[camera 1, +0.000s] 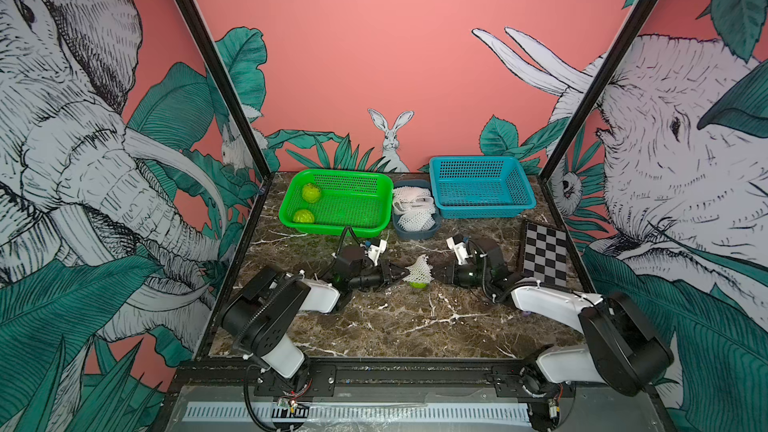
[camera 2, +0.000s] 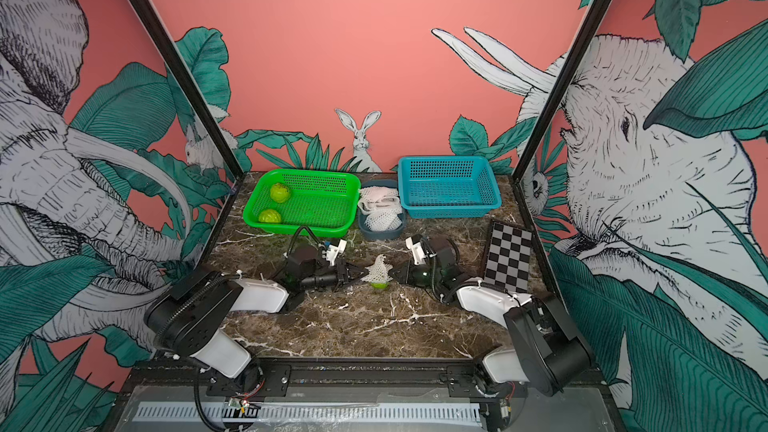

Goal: Sleeve custard apples in foam nets
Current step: Put on the foam net on the custard apple.

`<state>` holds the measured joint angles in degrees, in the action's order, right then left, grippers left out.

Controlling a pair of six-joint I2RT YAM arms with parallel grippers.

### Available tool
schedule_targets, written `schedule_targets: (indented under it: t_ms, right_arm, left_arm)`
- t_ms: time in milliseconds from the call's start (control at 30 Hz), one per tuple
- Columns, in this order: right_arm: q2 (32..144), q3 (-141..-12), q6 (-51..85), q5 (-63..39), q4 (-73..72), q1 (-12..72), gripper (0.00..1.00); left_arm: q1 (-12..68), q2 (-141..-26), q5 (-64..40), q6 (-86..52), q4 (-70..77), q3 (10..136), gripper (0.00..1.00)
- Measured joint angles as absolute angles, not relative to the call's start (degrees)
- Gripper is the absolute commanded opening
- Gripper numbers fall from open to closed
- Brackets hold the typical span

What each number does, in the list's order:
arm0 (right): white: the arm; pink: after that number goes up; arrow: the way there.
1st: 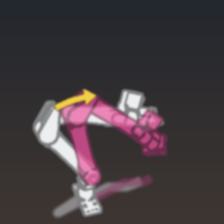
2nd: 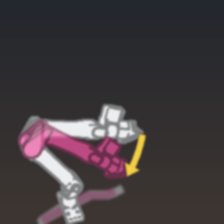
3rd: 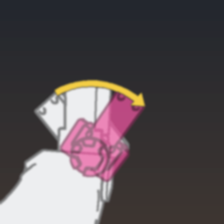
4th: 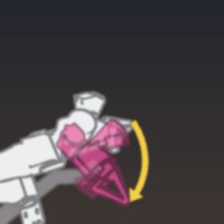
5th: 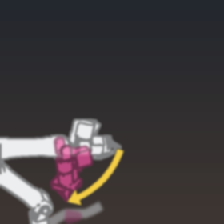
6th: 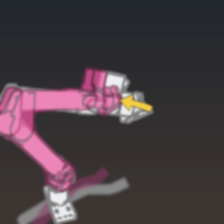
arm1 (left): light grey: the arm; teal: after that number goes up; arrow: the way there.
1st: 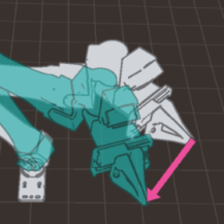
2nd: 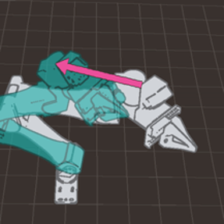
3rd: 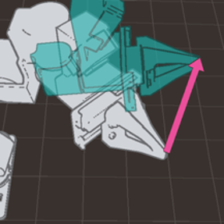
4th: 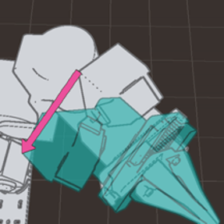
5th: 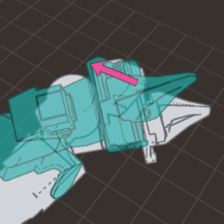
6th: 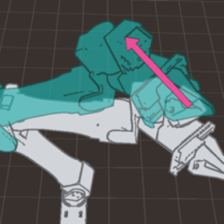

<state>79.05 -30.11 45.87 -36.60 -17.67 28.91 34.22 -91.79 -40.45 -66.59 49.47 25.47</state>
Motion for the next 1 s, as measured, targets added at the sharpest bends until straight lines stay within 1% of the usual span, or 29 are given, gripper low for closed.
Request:
schedule_targets:
  t_ms: [400, 1000]
  right_arm:
    - [79.94, -30.11, 45.80, -33.87, -17.67, 28.91, 0.00]
    - [83.64, -30.11, 45.78, -30.89, -18.44, 28.40, 0.00]
  left_arm:
    - [33.91, -99.74, -39.88, -67.13, 53.41, 26.87, 0.10]
    - [33.61, -104.09, -39.86, -68.16, 57.04, 28.71, 0.08]
